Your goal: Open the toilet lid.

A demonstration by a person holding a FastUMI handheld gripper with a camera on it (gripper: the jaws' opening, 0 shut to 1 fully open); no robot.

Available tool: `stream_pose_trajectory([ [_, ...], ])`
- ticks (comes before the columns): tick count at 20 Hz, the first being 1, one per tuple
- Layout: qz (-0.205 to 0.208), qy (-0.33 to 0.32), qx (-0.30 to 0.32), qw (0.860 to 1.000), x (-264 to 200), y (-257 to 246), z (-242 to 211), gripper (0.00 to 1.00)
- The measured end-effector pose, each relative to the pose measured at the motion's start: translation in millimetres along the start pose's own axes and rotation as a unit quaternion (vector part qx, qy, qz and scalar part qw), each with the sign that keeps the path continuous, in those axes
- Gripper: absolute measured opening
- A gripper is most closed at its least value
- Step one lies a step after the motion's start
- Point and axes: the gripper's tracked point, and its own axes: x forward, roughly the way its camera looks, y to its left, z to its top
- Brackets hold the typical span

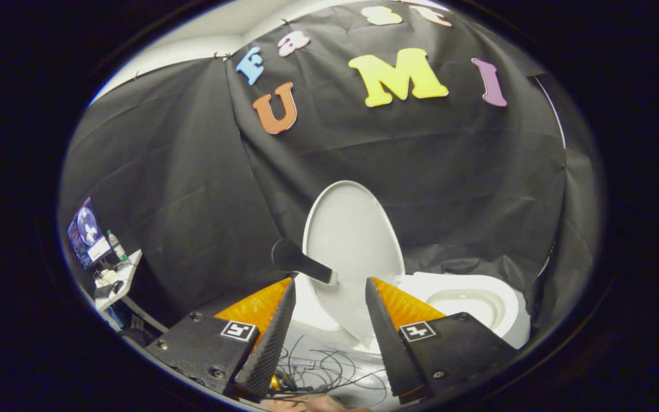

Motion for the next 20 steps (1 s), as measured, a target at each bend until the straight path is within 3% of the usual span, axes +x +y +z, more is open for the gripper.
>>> stream_pose_trajectory([
  [2,0.002,-0.018,-0.008,1.0,-21,-18,-8,0.8],
  [5,-0.045,-0.047,-0.021,0.998,-51,-74,-18,0.82],
  [8,-0.091,-0.052,-0.032,0.994,-83,-116,-33,0.97],
  [14,-0.151,-0.112,-0.04,0.981,-143,-177,-37,0.98],
  [20,-0.183,-0.137,-0.029,0.973,-184,-222,-69,0.98],
])
